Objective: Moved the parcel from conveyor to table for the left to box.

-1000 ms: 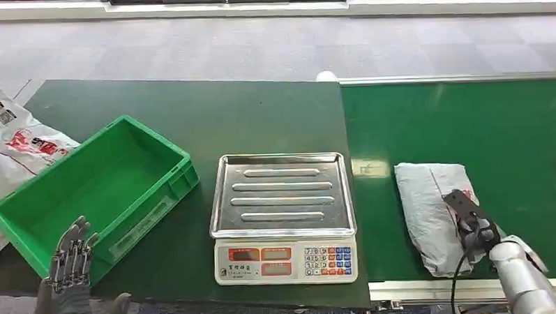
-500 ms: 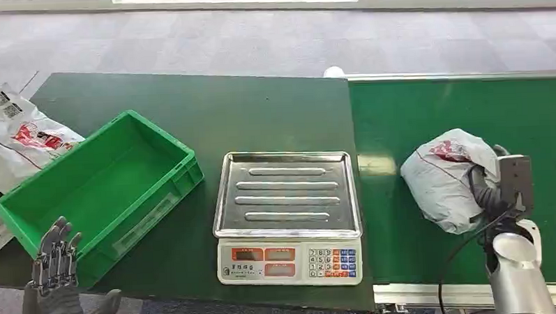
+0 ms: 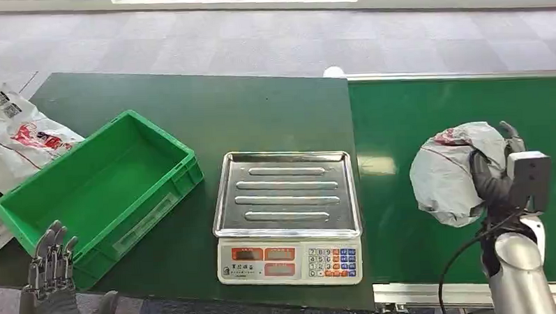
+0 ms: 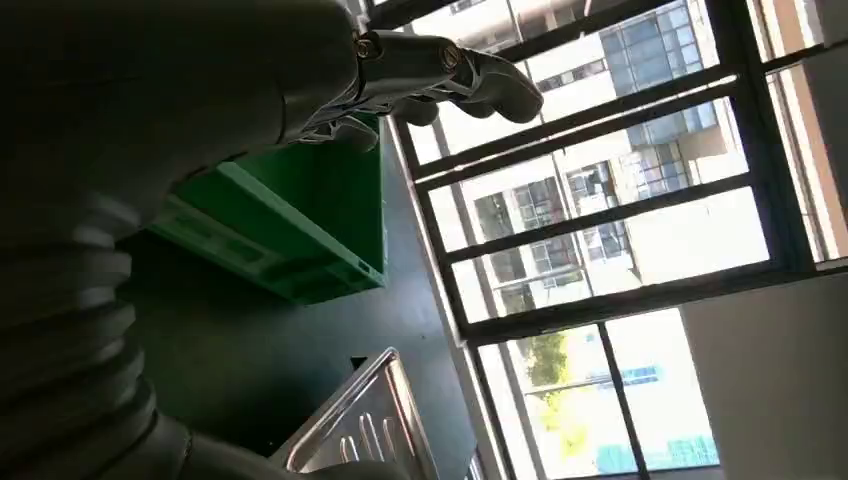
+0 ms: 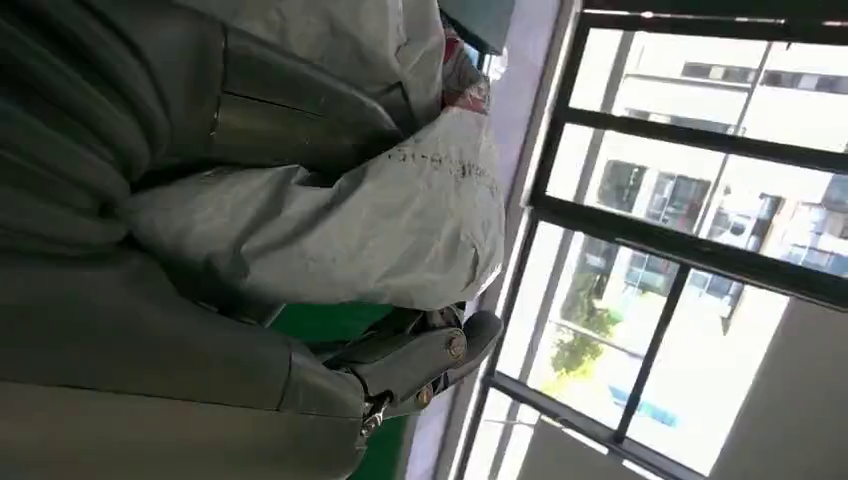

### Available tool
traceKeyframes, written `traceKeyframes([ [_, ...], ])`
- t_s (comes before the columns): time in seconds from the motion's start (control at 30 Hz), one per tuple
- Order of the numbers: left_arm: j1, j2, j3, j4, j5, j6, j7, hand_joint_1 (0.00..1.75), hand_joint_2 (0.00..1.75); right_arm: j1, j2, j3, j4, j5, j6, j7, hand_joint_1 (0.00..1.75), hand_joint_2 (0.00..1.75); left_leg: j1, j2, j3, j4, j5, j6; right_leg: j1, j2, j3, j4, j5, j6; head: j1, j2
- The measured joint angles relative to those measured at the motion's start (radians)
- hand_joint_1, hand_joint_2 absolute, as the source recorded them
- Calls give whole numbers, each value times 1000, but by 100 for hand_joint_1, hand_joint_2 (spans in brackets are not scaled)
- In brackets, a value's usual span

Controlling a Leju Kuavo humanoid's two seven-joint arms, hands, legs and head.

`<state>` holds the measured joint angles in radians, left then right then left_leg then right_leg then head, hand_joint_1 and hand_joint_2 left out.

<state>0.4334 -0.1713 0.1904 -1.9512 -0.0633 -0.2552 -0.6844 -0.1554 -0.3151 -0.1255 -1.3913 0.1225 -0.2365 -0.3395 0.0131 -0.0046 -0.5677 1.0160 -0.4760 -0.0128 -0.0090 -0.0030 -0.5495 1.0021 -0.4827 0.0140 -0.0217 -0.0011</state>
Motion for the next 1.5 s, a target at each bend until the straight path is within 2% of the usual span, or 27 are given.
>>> traceKeyframes([
  [0.23,1,1,0,0,0,0,0,0,175,1,0,8,-9,-1,-1,-2,175,175,0,0,0,0,0,0,0,0,0,0,0,0,0,0],
  [0.47,3,1,-3,3,-5,16,-11,0,175,15,1,38,-90,-19,-65,-82,175,175,0,0,-1,0,0,0,0,0,-1,0,0,0,0,0],
  [0.6,-5,2,-20,14,-11,20,-15,0,175,0,0,107,-152,44,-65,-83,175,175,0,1,-1,0,0,0,0,1,-2,1,0,0,0,0],
  [0.67,-17,10,-41,25,-11,44,-16,0,175,-26,7,194,-183,126,-109,-116,175,175,0,1,-3,0,1,-1,0,1,-2,2,0,-1,0,0],
  [0.7,-19,17,-52,28,-7,59,-16,0,175,-46,15,226,-193,155,-129,-142,175,175,0,0,-10,-1,1,-2,0,1,-2,3,0,-1,0,0],
  [0.73,-19,29,-66,32,3,80,-16,0,175,-81,34,271,-208,203,-145,-133,175,175,0,2,-10,-1,1,-2,0,3,-3,4,0,-1,0,0],
  [0.8,-21,59,-103,38,29,130,-16,0,175,-173,76,380,-231,245,-135,-26,175,175,-1,9,-5,-1,2,-4,1,8,-7,5,2,-3,0,0],
  [0.9,-25,103,-156,47,51,163,-16,0,175,-261,114,508,-248,228,-95,29,175,175,0,5,-3,-1,6,-7,2,5,-9,5,4,-5,0,0],
  [1.1,-27,145,-201,61,61,179,-16,0,175,-318,141,591,-259,217,-75,35,175,175,0,1,-7,-1,7,-7,2,1,-9,5,3,-6,0,0],
  [1.23,-110,169,-248,111,66,158,-14,0,175,-441,233,698,-253,242,90,154,175,175,-1,4,-10,-1,11,-9,1,5,-17,8,7,-8,0,0],
  [1.33,-153,176,-275,146,70,156,-9,0,175,-495,288,769,-236,227,125,212,175,175,0,1,-11,-1,13,-10,3,1,-17,8,7,-8,0,0],
  [1.5,-177,186,-285,171,72,152,-6,0,175,-523,321,806,-216,212,159,229,175,175,0,1,-12,-1,13,-10,3,2,-17,8,8,-9,0,0],
])
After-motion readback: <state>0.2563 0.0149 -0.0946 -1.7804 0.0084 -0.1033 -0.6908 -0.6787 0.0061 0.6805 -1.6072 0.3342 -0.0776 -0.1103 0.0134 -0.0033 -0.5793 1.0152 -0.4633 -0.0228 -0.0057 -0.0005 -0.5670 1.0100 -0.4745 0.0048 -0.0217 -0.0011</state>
